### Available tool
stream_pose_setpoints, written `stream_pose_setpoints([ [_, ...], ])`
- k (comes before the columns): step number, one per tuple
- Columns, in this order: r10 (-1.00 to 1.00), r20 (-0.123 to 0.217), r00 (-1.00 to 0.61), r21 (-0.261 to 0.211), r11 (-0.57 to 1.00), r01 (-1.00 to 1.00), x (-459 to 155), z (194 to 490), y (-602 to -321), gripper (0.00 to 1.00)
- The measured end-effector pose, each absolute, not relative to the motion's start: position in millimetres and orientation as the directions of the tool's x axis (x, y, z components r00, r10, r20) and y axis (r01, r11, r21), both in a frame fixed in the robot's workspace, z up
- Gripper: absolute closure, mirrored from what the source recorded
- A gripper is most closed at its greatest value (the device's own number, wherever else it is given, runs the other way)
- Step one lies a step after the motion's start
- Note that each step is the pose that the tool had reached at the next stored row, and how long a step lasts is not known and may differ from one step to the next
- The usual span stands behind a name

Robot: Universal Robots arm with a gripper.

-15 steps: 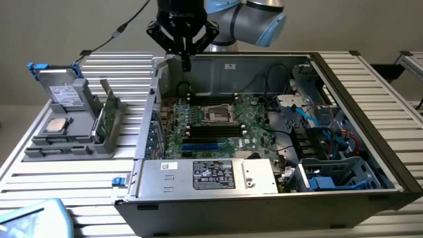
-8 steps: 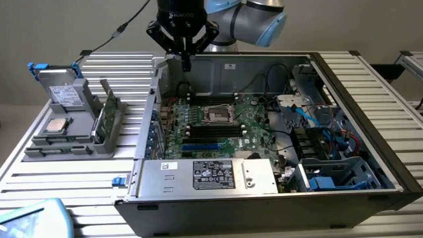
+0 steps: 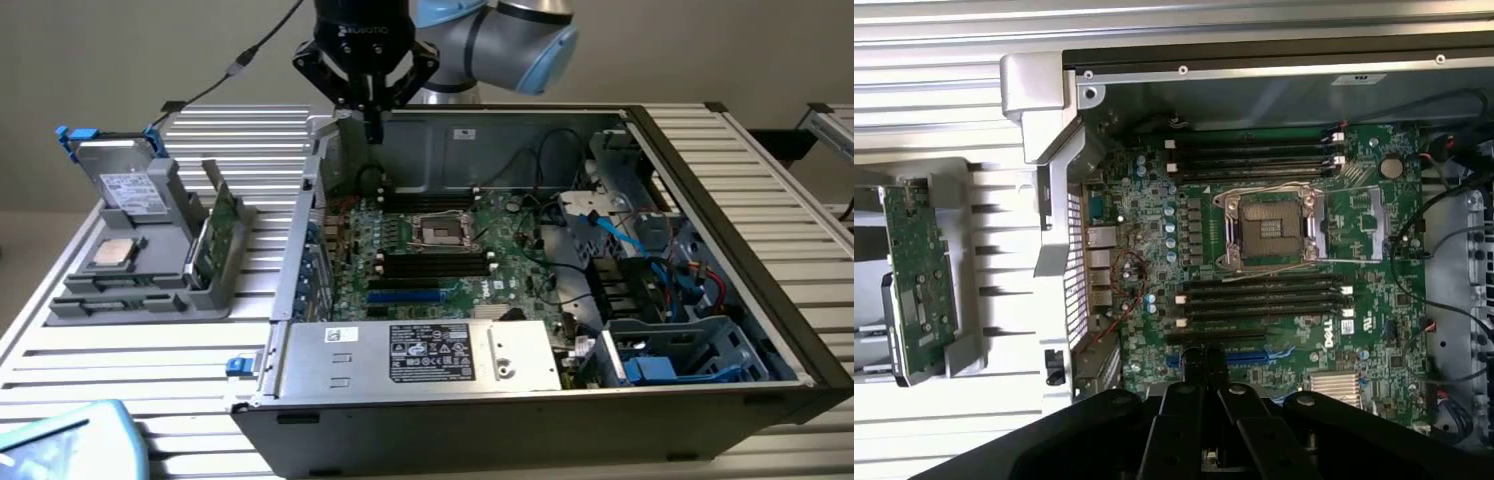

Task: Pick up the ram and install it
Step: 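Reach for the ram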

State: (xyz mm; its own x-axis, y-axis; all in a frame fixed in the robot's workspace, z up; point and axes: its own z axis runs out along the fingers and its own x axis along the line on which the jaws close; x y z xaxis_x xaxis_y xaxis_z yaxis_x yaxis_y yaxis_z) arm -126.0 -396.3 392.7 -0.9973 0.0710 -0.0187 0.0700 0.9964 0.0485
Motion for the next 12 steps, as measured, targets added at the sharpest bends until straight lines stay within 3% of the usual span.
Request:
stream_pose_setpoints([
  [12, 0.071, -0.017, -0.997, 0.049, 0.996, 0.070, -176.8, 390.3, -385.7, 0.89],
])
